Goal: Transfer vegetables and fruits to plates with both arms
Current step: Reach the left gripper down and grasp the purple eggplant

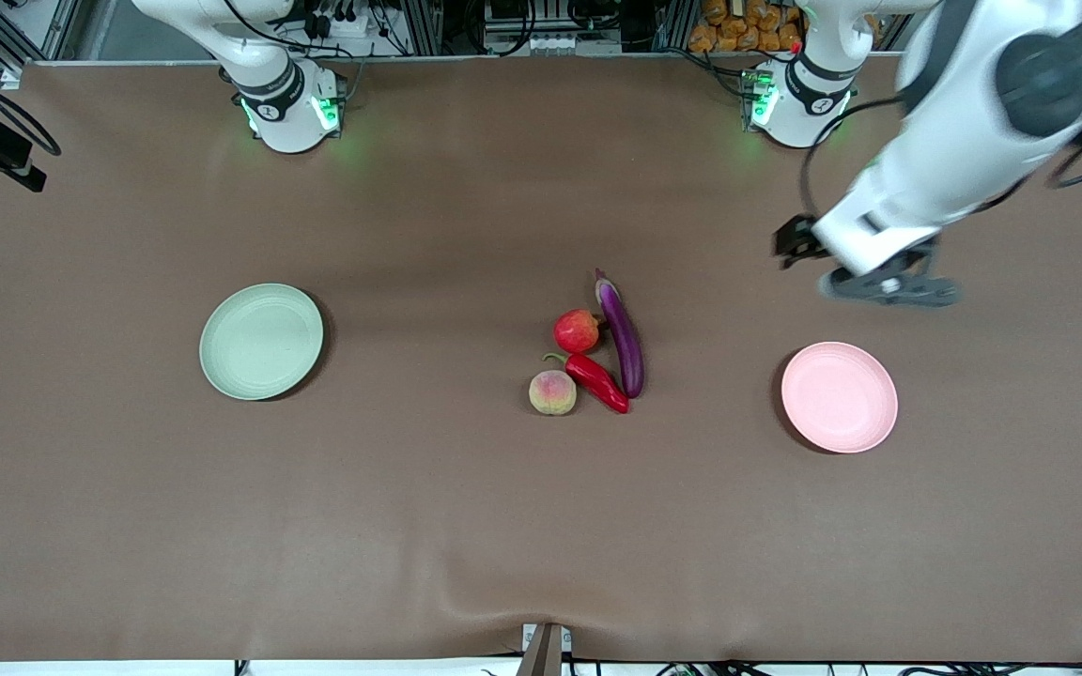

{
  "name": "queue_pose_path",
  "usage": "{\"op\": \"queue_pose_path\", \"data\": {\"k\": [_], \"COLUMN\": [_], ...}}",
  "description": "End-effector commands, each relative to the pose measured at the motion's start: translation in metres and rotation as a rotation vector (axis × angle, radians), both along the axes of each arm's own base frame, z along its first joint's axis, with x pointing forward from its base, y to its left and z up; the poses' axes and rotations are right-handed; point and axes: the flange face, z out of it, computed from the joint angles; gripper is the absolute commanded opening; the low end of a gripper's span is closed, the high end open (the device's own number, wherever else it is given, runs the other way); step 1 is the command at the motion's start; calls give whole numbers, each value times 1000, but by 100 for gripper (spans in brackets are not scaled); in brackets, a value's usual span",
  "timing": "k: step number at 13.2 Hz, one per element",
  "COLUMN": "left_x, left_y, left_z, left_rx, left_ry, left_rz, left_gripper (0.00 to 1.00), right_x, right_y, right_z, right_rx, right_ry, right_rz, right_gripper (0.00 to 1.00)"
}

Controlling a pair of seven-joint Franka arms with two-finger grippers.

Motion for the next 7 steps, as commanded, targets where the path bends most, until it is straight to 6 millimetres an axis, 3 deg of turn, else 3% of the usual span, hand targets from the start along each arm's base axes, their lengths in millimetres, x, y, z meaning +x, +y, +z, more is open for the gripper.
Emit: {"op": "queue_pose_path", "data": {"k": [1, 4, 7], "left_x": [-18, -25, -26], "left_y": [-31, -64, -91], "left_z": [-43, -102, -141], "left_rx": [5, -6, -22], "left_ry": [-26, -1, 15], "left_rz": [43, 121, 223], "left_gripper": [100, 100, 100], "right_x": [1, 1, 1], "right_y": [1, 0, 0], "right_z": [3, 2, 3], "right_rx": [12, 12, 12], "right_ry": [4, 6, 4], "right_rz": [-16, -16, -17], "right_gripper": [100, 100, 100]}}
